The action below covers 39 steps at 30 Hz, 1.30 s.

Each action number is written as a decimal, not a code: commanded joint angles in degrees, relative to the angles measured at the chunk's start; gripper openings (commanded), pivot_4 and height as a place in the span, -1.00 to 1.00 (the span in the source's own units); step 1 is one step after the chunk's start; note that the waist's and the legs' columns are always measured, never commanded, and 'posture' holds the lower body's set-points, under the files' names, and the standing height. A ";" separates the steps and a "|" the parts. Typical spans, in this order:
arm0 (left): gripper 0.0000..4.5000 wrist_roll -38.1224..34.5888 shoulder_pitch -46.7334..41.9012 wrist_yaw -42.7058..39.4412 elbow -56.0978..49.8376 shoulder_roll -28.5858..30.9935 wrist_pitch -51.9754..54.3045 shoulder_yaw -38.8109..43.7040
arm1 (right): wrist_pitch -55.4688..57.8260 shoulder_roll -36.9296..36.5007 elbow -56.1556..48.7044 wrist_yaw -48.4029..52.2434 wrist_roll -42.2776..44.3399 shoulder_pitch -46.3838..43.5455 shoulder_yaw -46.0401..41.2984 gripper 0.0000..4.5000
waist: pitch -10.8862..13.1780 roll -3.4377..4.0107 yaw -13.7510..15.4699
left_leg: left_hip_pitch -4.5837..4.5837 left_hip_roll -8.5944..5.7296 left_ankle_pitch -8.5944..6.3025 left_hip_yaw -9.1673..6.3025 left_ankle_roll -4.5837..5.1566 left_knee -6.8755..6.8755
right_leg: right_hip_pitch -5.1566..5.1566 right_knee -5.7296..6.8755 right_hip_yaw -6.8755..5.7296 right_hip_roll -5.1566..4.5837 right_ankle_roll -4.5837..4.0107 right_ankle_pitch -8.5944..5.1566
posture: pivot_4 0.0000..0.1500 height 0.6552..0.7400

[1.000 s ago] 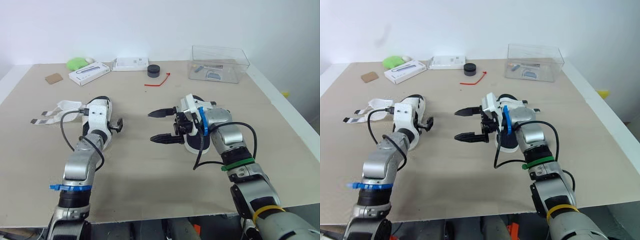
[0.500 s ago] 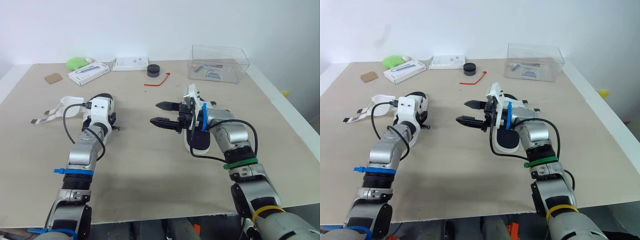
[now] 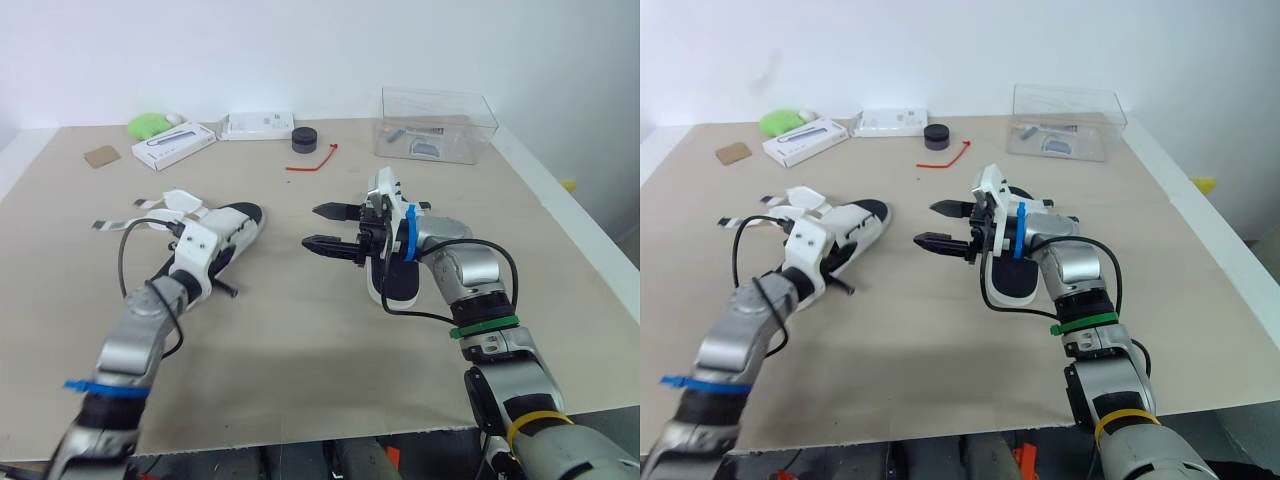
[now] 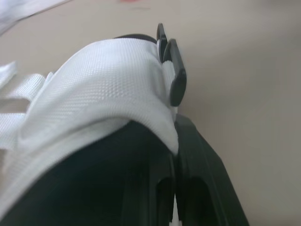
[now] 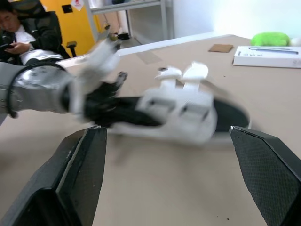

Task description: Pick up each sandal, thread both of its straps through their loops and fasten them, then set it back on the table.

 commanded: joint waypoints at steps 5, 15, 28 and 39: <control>-0.99 -4.18 8.26 -19.57 -9.03 8.97 -15.02 -1.93 | -0.07 -2.87 -3.34 2.36 0.97 0.18 -0.84 1.00 | 0.01 0.00 0.25 | 0.00 -0.09 0.03 -0.04 0.09 0.04 | 0.06 -0.03 -0.08 0.11 0.00 -0.06 | 1.00 1.00; -0.99 -0.09 4.91 -33.81 0.65 13.86 -35.90 -7.19 | 0.92 -3.67 -6.29 3.10 1.13 1.95 -0.59 1.00 | 0.01 0.00 0.20 | 0.03 -0.07 0.10 -0.01 0.19 0.03 | 0.06 -0.02 -0.03 0.26 0.03 -0.12 | 1.00 1.00; -0.99 0.70 0.15 -35.33 11.87 13.49 -43.18 -8.42 | 2.37 -4.61 -9.39 2.87 0.73 4.07 -0.30 1.00 | 0.01 0.00 0.14 | 0.09 -0.05 0.11 0.02 0.22 0.04 | 0.08 0.03 -0.02 0.28 0.04 -0.12 | 1.00 1.00; -0.19 -2.64 5.17 -33.93 3.50 15.48 -31.67 -7.45 | -0.30 -8.73 -9.00 4.36 -1.13 5.71 -0.13 0.67 | 0.00 0.00 0.15 | 0.11 -0.07 0.11 0.02 0.22 0.04 | 0.11 0.03 -0.01 0.26 0.09 -0.15 | 1.00 1.00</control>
